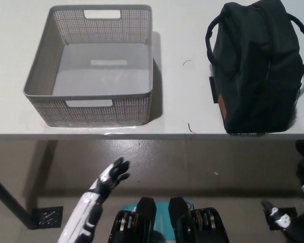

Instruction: Use both hands to pick up a lunch bag on the right hand side and place it into a container on the left hand side

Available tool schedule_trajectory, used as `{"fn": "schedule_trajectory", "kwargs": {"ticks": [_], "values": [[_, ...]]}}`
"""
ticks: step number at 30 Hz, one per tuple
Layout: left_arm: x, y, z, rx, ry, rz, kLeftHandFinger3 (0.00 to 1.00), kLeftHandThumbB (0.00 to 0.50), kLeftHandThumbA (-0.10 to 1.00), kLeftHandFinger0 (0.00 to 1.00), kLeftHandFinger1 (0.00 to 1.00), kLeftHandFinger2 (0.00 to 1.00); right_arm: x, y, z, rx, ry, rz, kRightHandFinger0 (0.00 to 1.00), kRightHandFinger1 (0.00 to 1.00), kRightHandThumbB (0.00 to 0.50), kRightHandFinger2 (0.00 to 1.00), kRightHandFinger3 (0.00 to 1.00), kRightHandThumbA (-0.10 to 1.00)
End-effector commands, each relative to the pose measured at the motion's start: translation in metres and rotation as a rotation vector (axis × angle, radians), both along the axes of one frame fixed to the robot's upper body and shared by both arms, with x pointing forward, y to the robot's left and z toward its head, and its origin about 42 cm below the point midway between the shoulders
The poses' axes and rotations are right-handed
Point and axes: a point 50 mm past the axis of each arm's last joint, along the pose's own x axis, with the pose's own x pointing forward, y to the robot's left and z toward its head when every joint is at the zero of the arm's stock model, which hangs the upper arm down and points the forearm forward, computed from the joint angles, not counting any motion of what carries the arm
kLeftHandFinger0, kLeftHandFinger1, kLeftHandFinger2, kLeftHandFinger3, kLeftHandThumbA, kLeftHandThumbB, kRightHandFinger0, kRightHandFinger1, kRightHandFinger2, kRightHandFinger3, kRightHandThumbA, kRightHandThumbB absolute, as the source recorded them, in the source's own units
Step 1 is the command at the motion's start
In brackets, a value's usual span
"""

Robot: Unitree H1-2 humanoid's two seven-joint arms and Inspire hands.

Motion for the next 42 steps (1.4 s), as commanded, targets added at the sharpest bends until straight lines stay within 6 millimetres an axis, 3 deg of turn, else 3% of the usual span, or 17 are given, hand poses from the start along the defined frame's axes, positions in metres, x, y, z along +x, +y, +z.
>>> {"fn": "schedule_trajectory", "kwargs": {"ticks": [1, 5, 7, 8, 14, 16, 19, 20, 21, 22, 28, 30, 31, 33, 35, 40, 42], "values": [[0.015, -0.019, 0.029, 0.046, -0.056, -0.097, 1.0, 0.181, 1.0, 1.0, 1.0, 1.0, 0.004, -0.013, 0.032, 0.04, -0.104, -0.022, 1.0, 1.0, 0.201, 1.0, 1.0, 1.0], [0.034, -0.034, 0.052, 0.008, -0.076, -0.114, 1.0, 0.238, 1.0, 1.0, 1.0, 1.0, 0.012, -0.023, 0.044, 0.037, -0.125, -0.016, 1.0, 1.0, 0.244, 1.0, 1.0, 1.0], [0.045, -0.04, 0.063, 0.004, -0.092, -0.118, 1.0, 0.259, 1.0, 1.0, 1.0, 1.0, 0.018, -0.025, 0.047, 0.042, -0.132, -0.013, 1.0, 1.0, 0.205, 1.0, 1.0, 1.0], [0.054, -0.047, 0.072, -0.003, -0.104, -0.123, 1.0, 0.289, 1.0, 1.0, 1.0, 1.0, 0.023, -0.028, 0.05, 0.043, -0.145, -0.013, 1.0, 1.0, 0.204, 1.0, 1.0, 1.0], [0.093, -0.07, 0.101, -0.044, -0.105, -0.128, 1.0, 0.332, 1.0, 1.0, 1.0, 1.0, 0.051, -0.044, 0.063, 0.059, -0.177, -0.02, 1.0, 1.0, 0.168, 1.0, 1.0, 1.0], [0.115, -0.079, 0.11, -0.039, -0.103, -0.126, 1.0, 0.327, 1.0, 1.0, 1.0, 1.0, 0.066, -0.053, 0.069, 0.059, -0.189, -0.023, 1.0, 1.0, 0.116, 1.0, 1.0, 1.0], [0.135, -0.086, 0.116, -0.033, -0.103, -0.113, 1.0, 0.346, 1.0, 1.0, 1.0, 1.0, 0.083, -0.063, 0.073, 0.053, -0.188, -0.022, 1.0, 1.0, 0.088, 1.0, 1.0, 1.0], [0.144, -0.09, 0.118, -0.021, -0.103, -0.099, 1.0, 0.318, 1.0, 1.0, 1.0, 1.0, 0.092, -0.067, 0.074, 0.061, -0.18, -0.013, 1.0, 1.0, 0.052, 1.0, 1.0, 1.0], [0.152, -0.094, 0.119, -0.014, -0.094, -0.094, 1.0, 0.385, 1.0, 1.0, 1.0, 1.0, 0.101, -0.071, 0.074, 0.062, -0.163, -0.008, 1.0, 1.0, 0.109, 1.0, 1.0, 1.0], [0.162, -0.1, 0.12, -0.011, -0.084, -0.095, 1.0, 0.4, 1.0, 1.0, 1.0, 1.0, 0.112, -0.077, 0.075, 0.058, -0.145, -0.009, 1.0, 1.0, 0.129, 1.0, 1.0, 1.0], [0.195, -0.121, 0.135, 0.001, -0.049, -0.11, 1.0, 0.402, 1.0, 1.0, 1.0, 1.0, 0.158, -0.097, 0.094, 0.076, -0.144, -0.037, 1.0, 1.0, 0.186, 1.0, 1.0, 1.0], [0.206, -0.129, 0.142, -0.104, 0.0, -0.131, 1.0, 0.369, 1.0, 1.0, 1.0, 1.0, 0.18, -0.101, 0.102, 0.121, -0.149, 0.0, 1.0, 1.0, 0.198, 1.0, 1.0, 1.0], [0.213, -0.135, 0.148, -0.168, 0.036, -0.142, 1.0, 0.372, 1.0, 1.0, 1.0, 1.0, 0.193, -0.103, 0.106, 0.137, -0.129, 0.016, 1.0, 1.0, 0.246, 1.0, 1.0, 1.0], [0.223, -0.146, 0.156, -0.27, 0.069, -0.113, 1.0, 0.389, 1.0, 1.0, 1.0, 1.0, 0.216, -0.103, 0.113, 0.148, -0.104, 0.033, 1.0, 1.0, 0.277, 1.0, 1.0, 1.0], [0.23, -0.15, 0.158, -0.304, 0.086, -0.098, 1.0, 0.39, 1.0, 1.0, 1.0, 1.0, 0.23, -0.099, 0.118, 0.146, -0.094, 0.039, 1.0, 1.0, 0.28, 1.0, 1.0, 1.0], [0.246, -0.168, 0.163, -0.33, 0.145, -0.064, 1.0, 0.397, 1.0, 1.0, 1.0, 1.0, 0.258, -0.094, 0.138, 0.174, -0.082, 0.065, 1.0, 1.0, 0.192, 1.0, 1.0, 1.0], [0.25, -0.173, 0.166, -0.338, 0.149, -0.064, 1.0, 0.389, 1.0, 1.0, 1.0, 1.0, 0.266, -0.095, 0.144, 0.169, -0.08, 0.073, 1.0, 1.0, 0.2, 1.0, 1.0, 1.0]]}}
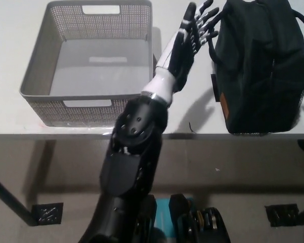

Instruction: Use both hands to pick up a lunch bag on the right hand side and place it into a container on the left hand side

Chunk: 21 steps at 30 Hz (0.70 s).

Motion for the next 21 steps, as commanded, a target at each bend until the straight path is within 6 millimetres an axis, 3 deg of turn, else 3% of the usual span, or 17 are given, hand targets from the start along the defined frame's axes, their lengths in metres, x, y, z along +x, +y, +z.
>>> {"fn": "schedule_trajectory", "kwargs": {"ticks": [1, 4, 7, 8, 21], "values": [[0.012, -0.017, 0.034, -0.074, -0.029, 0.025, 1.0, 0.391, 1.0, 1.0, 1.0, 1.0, 0.027, -0.006, 0.04, -0.008, -0.049, 0.051, 1.0, 1.0, 0.185, 1.0, 1.0, 1.0], [0.013, -0.019, 0.037, -0.068, -0.025, 0.021, 1.0, 0.398, 1.0, 1.0, 1.0, 1.0, 0.029, -0.002, 0.043, -0.005, -0.052, 0.073, 1.0, 1.0, 0.169, 1.0, 1.0, 1.0], [0.017, -0.025, 0.04, -0.045, -0.028, 0.018, 1.0, 0.412, 1.0, 1.0, 1.0, 1.0, 0.038, -0.001, 0.046, 0.023, -0.036, 0.08, 1.0, 1.0, 0.184, 1.0, 1.0, 1.0], [0.019, -0.028, 0.039, -0.041, -0.013, 0.018, 1.0, 0.444, 1.0, 1.0, 1.0, 1.0, 0.04, -0.001, 0.046, 0.027, -0.03, 0.086, 1.0, 1.0, 0.197, 1.0, 1.0, 1.0], [0.042, -0.033, 0.027, 0.033, 0.036, 0.054, 1.0, 0.395, 1.0, 1.0, 1.0, 1.0, 0.063, -0.002, 0.039, 0.117, 0.026, 0.13, 1.0, 1.0, 0.179, 1.0, 1.0, 1.0]]}}
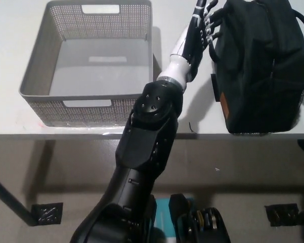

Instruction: Use both hands to pick up a lunch bag on the right hand side and place it into a container on the left hand side

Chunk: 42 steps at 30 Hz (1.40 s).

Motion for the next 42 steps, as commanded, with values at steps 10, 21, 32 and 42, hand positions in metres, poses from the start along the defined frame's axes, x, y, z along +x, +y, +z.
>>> {"fn": "schedule_trajectory", "kwargs": {"ticks": [10, 21, 32, 42], "values": [[0.021, -0.01, 0.001, 0.158, -0.032, 0.091, 1.0, 0.44, 1.0, 1.0, 1.0, 1.0, 0.017, -0.011, 0.031, 0.1, -0.063, 0.057, 1.0, 1.0, 0.199, 1.0, 1.0, 1.0], [0.021, -0.023, -0.035, 0.303, 0.014, 0.074, 1.0, 0.402, 1.0, 1.0, 1.0, 1.0, 0.026, 0.007, 0.015, 0.162, -0.006, 0.08, 1.0, 1.0, 0.191, 1.0, 1.0, 1.0], [0.018, -0.037, -0.048, 0.364, 0.034, 0.037, 1.0, 0.374, 1.0, 1.0, 1.0, 1.0, 0.03, 0.068, -0.035, 0.271, 0.118, 0.114, 1.0, 1.0, 0.245, 1.0, 1.0, 1.0], [0.022, -0.028, -0.065, 0.463, 0.083, 0.041, 1.0, 0.362, 1.0, 1.0, 1.0, 1.0, 0.033, 0.182, -0.04, 0.497, 0.153, 0.281, 1.0, 1.0, 0.256, 1.0, 1.0, 1.0]]}}
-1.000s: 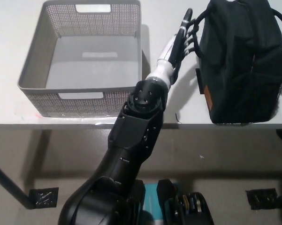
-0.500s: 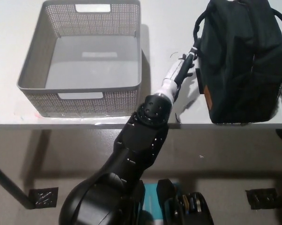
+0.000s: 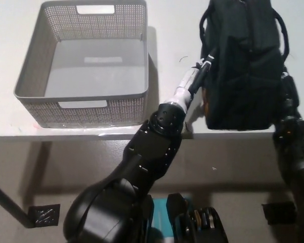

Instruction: Use both hands to pick up a lunch bag on the right hand side and place it into a container on the left hand side

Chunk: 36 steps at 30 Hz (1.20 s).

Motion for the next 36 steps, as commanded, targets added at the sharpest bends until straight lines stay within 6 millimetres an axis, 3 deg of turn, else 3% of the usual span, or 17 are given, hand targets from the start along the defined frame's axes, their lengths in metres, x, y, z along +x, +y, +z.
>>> {"fn": "schedule_trajectory", "kwargs": {"ticks": [1, 3, 6, 14, 22, 28, 30, 36], "values": [[0.001, -0.019, 0.02, 0.044, -0.06, -0.051, 1.0, 0.358, 1.0, 1.0, 1.0, 1.0, 0.014, 0.087, 0.034, 0.071, -0.102, 0.156, 1.0, 1.0, 0.25, 1.0, 1.0, 1.0], [0.0, -0.021, 0.017, 0.061, -0.054, -0.046, 1.0, 0.345, 1.0, 1.0, 1.0, 1.0, 0.012, 0.105, 0.047, -0.02, -0.167, 0.162, 1.0, 1.0, 0.213, 1.0, 1.0, 1.0], [0.0, -0.022, 0.019, 0.054, -0.052, -0.055, 1.0, 0.335, 1.0, 1.0, 1.0, 1.0, 0.011, 0.108, 0.053, -0.047, -0.172, 0.135, 1.0, 1.0, 0.182, 1.0, 1.0, 1.0], [0.001, -0.031, 0.036, 0.066, -0.09, -0.113, 1.0, 0.281, 1.0, 1.0, 1.0, 1.0, 0.011, 0.101, 0.067, -0.022, -0.176, 0.068, 1.0, 1.0, 0.165, 1.0, 1.0, 1.0], [-0.001, -0.05, 0.054, 0.053, -0.126, -0.187, 1.0, 0.284, 1.0, 1.0, 1.0, 1.0, 0.007, 0.083, 0.086, -0.013, -0.217, 0.005, 1.0, 1.0, 0.108, 1.0, 1.0, 1.0], [-0.01, -0.072, 0.064, 0.042, -0.128, -0.321, 1.0, 0.314, 1.0, 1.0, 1.0, 1.0, -0.019, 0.067, 0.1, -0.068, -0.223, -0.118, 1.0, 1.0, 0.082, 1.0, 1.0, 1.0], [-0.014, -0.079, 0.068, 0.051, -0.143, -0.366, 1.0, 0.353, 1.0, 1.0, 1.0, 1.0, -0.03, 0.061, 0.106, -0.079, -0.225, -0.166, 1.0, 1.0, 0.073, 1.0, 1.0, 1.0], [-0.023, -0.097, 0.081, 0.045, -0.167, -0.428, 1.0, 0.344, 1.0, 1.0, 1.0, 1.0, -0.049, 0.048, 0.118, -0.073, -0.251, -0.24, 1.0, 1.0, 0.046, 1.0, 1.0, 1.0]]}}
